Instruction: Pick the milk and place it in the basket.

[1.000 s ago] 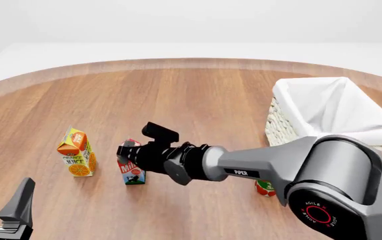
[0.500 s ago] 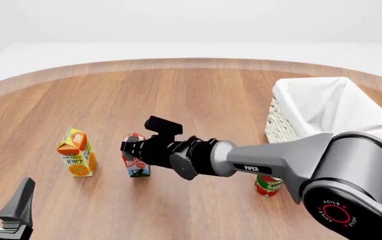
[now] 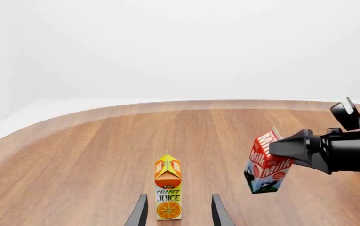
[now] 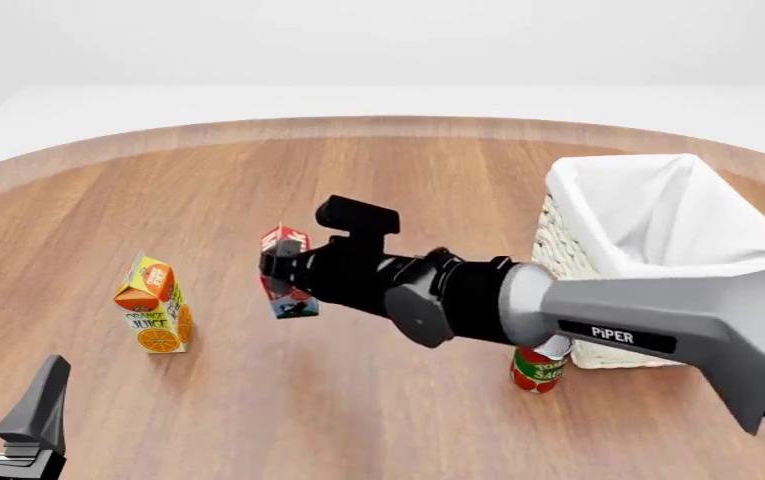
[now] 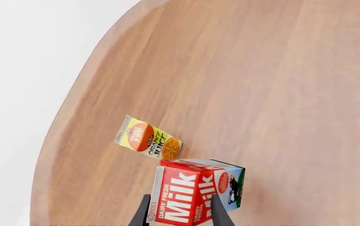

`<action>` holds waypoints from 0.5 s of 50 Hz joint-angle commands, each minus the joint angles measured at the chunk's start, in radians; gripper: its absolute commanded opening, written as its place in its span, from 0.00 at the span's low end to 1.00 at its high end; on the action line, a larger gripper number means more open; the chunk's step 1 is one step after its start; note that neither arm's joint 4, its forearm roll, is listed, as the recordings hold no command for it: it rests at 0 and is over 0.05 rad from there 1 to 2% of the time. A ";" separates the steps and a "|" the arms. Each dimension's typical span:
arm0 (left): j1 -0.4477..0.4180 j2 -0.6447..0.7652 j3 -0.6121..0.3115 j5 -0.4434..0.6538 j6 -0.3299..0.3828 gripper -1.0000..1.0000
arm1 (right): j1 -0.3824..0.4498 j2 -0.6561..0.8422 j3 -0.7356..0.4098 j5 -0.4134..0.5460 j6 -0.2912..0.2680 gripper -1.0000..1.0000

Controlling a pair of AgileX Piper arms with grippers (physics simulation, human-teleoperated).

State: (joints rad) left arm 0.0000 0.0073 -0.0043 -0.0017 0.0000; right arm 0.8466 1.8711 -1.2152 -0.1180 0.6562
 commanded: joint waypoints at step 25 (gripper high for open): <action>0.000 0.000 0.000 0.000 0.000 1.00 | -0.065 -0.415 0.219 0.005 -0.103 0.00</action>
State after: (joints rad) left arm 0.0000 0.0073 -0.0043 -0.0017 0.0000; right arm 0.8035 1.5734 -1.0261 -0.1295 0.5722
